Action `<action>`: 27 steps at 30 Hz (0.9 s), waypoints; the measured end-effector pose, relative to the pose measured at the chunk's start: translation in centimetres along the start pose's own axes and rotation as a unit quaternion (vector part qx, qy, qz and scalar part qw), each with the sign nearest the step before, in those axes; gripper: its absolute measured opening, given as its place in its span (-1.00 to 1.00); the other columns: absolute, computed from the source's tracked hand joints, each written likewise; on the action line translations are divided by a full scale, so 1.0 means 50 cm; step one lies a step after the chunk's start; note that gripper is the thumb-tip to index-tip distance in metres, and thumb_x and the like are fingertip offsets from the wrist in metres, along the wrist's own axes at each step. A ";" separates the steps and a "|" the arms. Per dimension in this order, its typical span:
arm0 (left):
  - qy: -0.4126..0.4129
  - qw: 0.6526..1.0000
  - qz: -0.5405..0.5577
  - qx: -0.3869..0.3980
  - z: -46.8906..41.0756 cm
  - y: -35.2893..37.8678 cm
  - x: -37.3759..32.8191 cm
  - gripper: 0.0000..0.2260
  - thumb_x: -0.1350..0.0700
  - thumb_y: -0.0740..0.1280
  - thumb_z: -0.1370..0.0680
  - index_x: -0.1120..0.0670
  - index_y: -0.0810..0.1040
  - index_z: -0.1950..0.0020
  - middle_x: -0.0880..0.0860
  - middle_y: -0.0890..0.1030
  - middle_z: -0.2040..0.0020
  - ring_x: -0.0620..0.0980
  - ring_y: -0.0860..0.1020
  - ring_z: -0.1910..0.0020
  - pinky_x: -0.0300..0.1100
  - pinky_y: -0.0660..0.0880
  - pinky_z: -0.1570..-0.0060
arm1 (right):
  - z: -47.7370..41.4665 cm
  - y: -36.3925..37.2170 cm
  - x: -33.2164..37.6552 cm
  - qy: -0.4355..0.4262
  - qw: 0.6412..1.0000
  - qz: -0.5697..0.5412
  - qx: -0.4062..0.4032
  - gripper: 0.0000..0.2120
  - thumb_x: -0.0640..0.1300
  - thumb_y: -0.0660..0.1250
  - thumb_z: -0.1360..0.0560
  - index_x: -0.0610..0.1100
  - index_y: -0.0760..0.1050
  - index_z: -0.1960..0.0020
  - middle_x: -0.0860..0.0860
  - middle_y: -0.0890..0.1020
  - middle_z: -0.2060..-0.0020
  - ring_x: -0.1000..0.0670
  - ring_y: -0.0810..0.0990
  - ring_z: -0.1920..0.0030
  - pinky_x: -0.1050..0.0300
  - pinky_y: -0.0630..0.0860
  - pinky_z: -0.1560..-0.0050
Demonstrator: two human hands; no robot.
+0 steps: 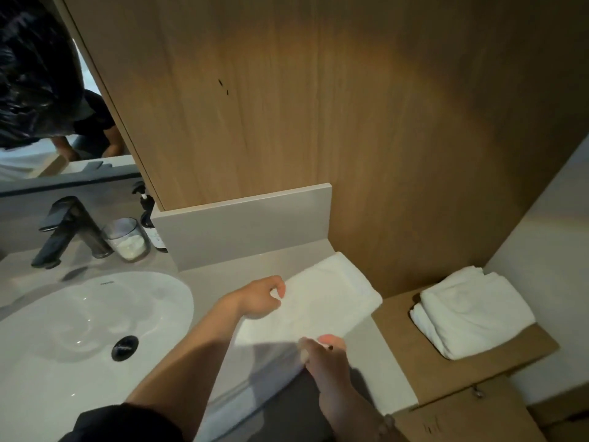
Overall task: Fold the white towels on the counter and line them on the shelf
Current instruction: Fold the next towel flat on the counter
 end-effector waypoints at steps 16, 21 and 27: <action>0.112 0.955 0.273 -0.014 0.023 -0.011 -0.088 -0.57 0.43 0.21 -0.49 0.01 0.52 -0.22 -0.02 0.46 -0.26 -0.14 0.50 -0.07 -0.52 0.44 0.16 | 0.004 -0.055 0.195 -0.101 0.992 -0.076 0.004 -0.62 -0.39 0.23 -0.52 0.00 0.44 -0.22 0.01 0.40 -0.10 0.00 0.42 0.00 0.31 0.41 0.35; 0.133 0.952 0.276 -0.017 0.020 -0.028 -0.169 -0.47 0.38 0.26 -0.48 -0.10 0.41 -0.35 -0.02 0.43 -0.27 -0.04 0.47 -0.17 -0.29 0.47 -0.03 | 0.025 -0.105 0.248 -0.178 0.981 -0.070 -0.026 -0.63 -0.32 0.28 -0.53 0.03 0.42 -0.23 0.05 0.44 -0.09 0.04 0.45 0.01 0.33 0.46 0.24; 0.171 0.948 0.266 -0.024 0.000 -0.023 -0.283 -0.49 0.37 0.24 -0.48 -0.12 0.44 -0.30 -0.02 0.38 -0.28 0.01 0.39 -0.25 -0.14 0.42 -0.17 | 0.035 -0.195 0.300 -0.262 0.962 -0.060 -0.055 -0.59 -0.37 0.25 -0.50 0.06 0.41 -0.20 0.10 0.43 -0.04 0.10 0.43 0.06 0.38 0.46 0.28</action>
Point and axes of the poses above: each hand's wrist, its own z-axis away from the middle knuckle, its own y-axis out of the palm, x = y × z, the point moved 2 cm from there along -z, towards the middle knuckle
